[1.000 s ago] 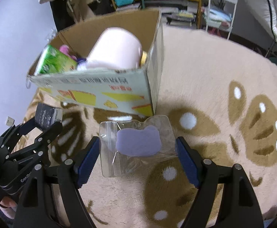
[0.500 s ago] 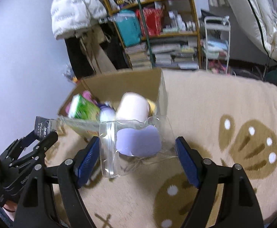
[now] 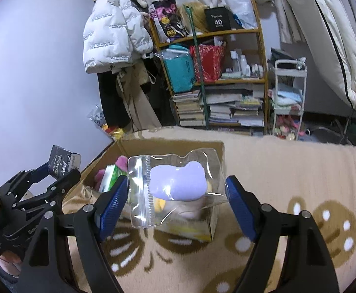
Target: Organize soft objects
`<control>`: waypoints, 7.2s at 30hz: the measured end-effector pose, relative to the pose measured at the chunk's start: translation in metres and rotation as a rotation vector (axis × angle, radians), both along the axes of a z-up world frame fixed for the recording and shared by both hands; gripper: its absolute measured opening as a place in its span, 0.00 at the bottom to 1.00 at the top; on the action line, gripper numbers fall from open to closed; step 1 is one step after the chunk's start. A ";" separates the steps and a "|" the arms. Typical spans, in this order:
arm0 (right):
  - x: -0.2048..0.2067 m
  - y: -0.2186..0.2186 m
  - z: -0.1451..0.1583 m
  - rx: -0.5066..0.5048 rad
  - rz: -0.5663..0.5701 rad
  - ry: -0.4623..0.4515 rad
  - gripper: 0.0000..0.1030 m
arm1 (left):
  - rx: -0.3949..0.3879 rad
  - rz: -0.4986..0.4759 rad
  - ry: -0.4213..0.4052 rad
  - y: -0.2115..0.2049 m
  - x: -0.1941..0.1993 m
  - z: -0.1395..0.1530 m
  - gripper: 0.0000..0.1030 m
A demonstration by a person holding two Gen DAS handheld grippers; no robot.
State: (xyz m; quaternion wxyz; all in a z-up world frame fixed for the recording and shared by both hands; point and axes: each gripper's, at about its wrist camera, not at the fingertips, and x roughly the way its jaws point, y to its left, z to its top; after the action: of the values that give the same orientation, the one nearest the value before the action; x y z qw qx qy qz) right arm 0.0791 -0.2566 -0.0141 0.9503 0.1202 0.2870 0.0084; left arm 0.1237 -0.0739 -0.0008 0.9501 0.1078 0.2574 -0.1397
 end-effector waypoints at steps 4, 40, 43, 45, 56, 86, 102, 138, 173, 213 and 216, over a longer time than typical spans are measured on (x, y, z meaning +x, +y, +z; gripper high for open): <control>0.010 0.001 0.001 -0.013 0.003 -0.035 0.82 | 0.003 0.000 -0.010 -0.004 0.017 0.002 0.62; 0.048 0.008 -0.036 -0.063 0.025 -0.008 0.82 | -0.020 0.020 0.098 0.000 0.063 -0.034 0.63; 0.048 0.008 -0.036 -0.064 0.025 -0.007 0.82 | -0.018 0.022 0.094 0.001 0.062 -0.034 0.69; 0.048 0.007 -0.036 -0.068 0.022 -0.004 0.82 | -0.018 0.024 0.088 0.001 0.061 -0.034 0.74; 0.045 0.003 -0.036 -0.058 0.026 -0.003 0.82 | -0.046 0.026 0.091 0.006 0.060 -0.034 0.87; 0.038 0.002 -0.027 -0.047 0.012 -0.021 0.84 | -0.079 0.018 0.067 0.018 0.039 -0.014 0.90; 0.019 -0.007 -0.006 -0.035 -0.029 -0.083 0.84 | -0.043 0.029 0.054 0.025 0.023 -0.012 0.96; 0.020 -0.006 -0.008 -0.050 -0.039 -0.048 0.90 | -0.108 -0.107 0.109 -0.032 0.048 -0.027 0.64; -0.082 0.025 0.043 -0.131 -0.059 -0.171 1.00 | -0.082 0.045 -0.135 0.034 -0.098 0.042 0.99; -0.077 0.013 0.018 -0.166 -0.121 -0.113 1.00 | -0.041 0.059 -0.098 0.040 -0.085 0.014 0.99; -0.076 0.013 0.018 -0.169 -0.120 -0.113 1.00 | -0.039 0.060 -0.105 0.039 -0.087 0.016 0.99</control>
State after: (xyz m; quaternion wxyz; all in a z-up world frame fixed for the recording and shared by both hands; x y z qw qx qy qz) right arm 0.0030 -0.2434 0.0039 0.9705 0.0560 0.2251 -0.0662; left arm 0.0372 -0.0351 0.0147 0.9680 0.0887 0.2074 -0.1101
